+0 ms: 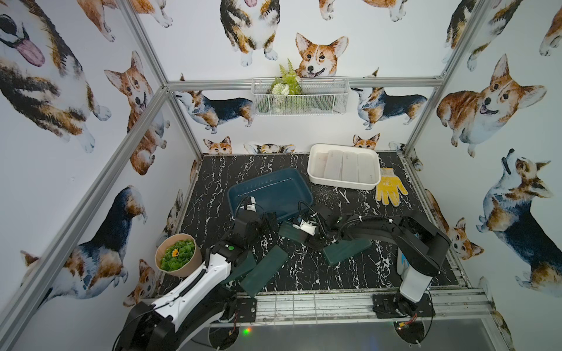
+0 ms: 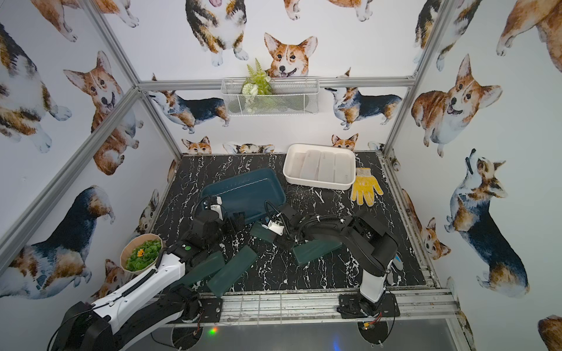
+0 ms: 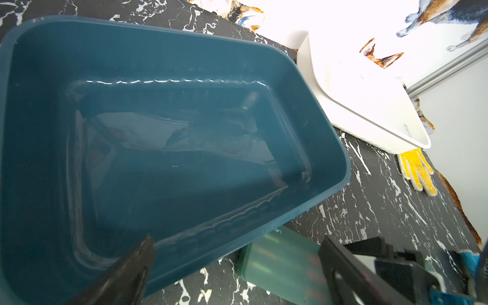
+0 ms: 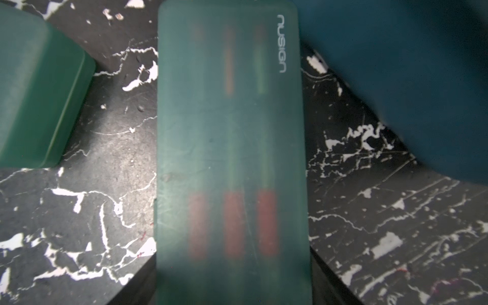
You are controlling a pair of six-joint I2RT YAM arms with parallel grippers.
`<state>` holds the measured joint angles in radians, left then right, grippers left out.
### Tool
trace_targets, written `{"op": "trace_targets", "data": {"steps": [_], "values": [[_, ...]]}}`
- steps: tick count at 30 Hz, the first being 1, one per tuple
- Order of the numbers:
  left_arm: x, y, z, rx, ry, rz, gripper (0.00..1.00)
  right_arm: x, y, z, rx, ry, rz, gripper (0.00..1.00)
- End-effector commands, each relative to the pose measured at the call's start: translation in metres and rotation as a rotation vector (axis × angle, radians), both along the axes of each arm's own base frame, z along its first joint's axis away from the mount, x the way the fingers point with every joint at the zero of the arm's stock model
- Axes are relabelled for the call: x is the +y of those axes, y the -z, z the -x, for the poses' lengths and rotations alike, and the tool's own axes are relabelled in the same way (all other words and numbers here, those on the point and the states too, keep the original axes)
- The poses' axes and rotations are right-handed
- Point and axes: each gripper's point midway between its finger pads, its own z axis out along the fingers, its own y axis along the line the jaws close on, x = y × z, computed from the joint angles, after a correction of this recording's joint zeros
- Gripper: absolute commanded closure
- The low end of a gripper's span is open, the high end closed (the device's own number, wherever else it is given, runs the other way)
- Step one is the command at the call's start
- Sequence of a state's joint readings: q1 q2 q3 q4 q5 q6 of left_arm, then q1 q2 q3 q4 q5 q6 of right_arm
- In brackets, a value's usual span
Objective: Place the pencil cases by color into the storage box
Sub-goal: Pick up the pencil case from the center of the board.
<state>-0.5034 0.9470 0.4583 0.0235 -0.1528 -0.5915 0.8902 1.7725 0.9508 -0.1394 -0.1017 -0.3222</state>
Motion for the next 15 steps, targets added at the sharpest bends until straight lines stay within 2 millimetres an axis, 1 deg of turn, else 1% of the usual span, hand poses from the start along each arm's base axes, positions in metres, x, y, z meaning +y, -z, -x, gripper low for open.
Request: {"op": "trace_targets", "data": {"steps": [1, 4, 9, 12, 15], "values": [[0.004, 0.001, -0.001, 0.006, -0.028, -0.003, 0.0, -0.011, 0.002, 0.007, -0.003, -0.022, 0.06, 0.35], [0.003, 0.004, -0.004, 0.013, -0.03, -0.003, 0.0, -0.009, -0.004, 0.007, -0.021, -0.028, 0.055, 0.41], [0.0, 0.002, -0.008, 0.013, -0.033, -0.001, 0.0, -0.005, -0.015, 0.01, -0.045, -0.044, 0.033, 0.44], [-0.001, -0.001, -0.012, 0.008, -0.035, -0.003, 0.0, -0.001, -0.027, 0.017, -0.05, -0.066, 0.001, 0.44], [-0.002, -0.004, -0.015, 0.005, -0.036, -0.005, 0.0, 0.001, -0.033, 0.022, -0.037, -0.08, -0.019, 0.45]]}}
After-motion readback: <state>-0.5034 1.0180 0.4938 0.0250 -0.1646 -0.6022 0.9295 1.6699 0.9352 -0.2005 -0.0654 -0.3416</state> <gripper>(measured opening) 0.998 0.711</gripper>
